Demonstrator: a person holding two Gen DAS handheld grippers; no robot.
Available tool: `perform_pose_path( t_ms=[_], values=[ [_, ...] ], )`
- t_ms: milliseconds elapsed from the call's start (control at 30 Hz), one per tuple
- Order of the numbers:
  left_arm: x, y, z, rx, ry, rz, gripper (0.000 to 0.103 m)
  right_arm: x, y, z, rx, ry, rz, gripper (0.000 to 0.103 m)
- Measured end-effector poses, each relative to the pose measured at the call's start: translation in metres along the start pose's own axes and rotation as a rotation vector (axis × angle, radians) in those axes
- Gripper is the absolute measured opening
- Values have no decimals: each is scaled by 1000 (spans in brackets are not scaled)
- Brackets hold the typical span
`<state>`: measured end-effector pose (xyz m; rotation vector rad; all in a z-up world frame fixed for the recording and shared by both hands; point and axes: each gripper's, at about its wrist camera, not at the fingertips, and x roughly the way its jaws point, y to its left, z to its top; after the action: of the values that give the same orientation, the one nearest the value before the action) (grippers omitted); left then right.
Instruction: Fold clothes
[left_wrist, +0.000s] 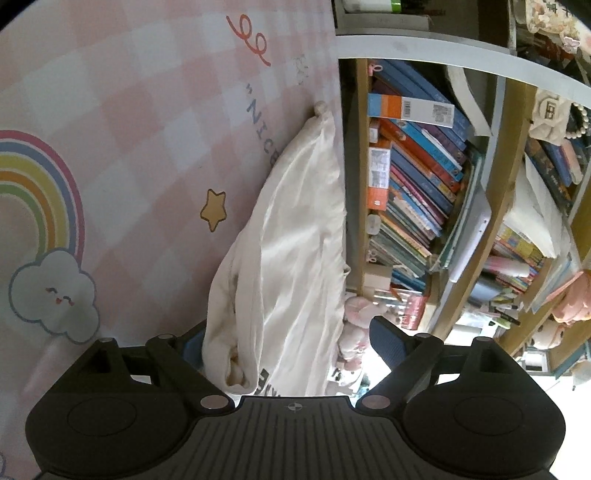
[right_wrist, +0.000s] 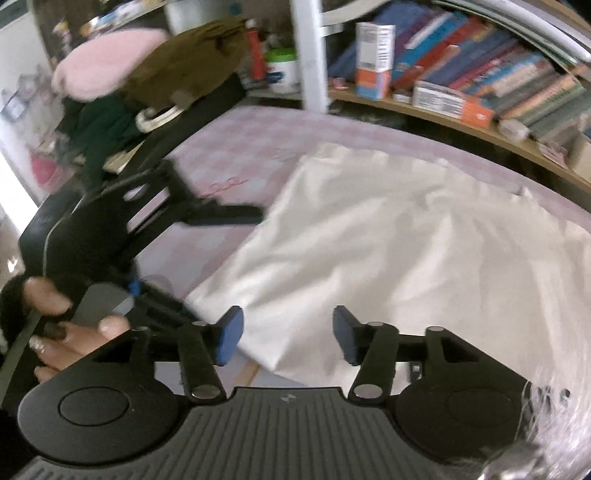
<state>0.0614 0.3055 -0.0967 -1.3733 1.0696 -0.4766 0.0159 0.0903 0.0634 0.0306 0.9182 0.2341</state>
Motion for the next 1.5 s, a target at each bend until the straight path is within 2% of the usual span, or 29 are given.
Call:
perform_pose_path(
  t_ms=[100,133,267,567,700,1000,1267,1333,1400,1433,1500],
  values=[
    [1,0,0,7,2,48,75,-3,-20,10,48,2,-44,60],
    [1,0,0,9,3,59,73,-3,-26,15,62,6,-64,65],
    [0,3,0,8,0,90,62,5,-46,35,95,36,-126,70],
    [0,4,0,19,15,89,62,41,-53,60,29,101,-215,75],
    [1,3,-1,26,17,91,62,50,-46,63,-2,123,-216,78],
    [1,6,0,25,20,73,63,69,-23,68,-77,164,-217,79],
    [0,7,2,24,25,73,61,83,-19,71,-94,193,-227,80],
    [0,7,1,25,25,74,53,86,-20,73,-89,203,-227,81],
    [0,7,0,33,20,84,20,91,-21,77,-75,215,-221,82],
    [1,6,-1,45,18,91,14,93,-22,81,-65,222,-215,82],
    [3,-6,-6,123,18,91,11,100,-24,94,-44,236,-200,82]
  ],
)
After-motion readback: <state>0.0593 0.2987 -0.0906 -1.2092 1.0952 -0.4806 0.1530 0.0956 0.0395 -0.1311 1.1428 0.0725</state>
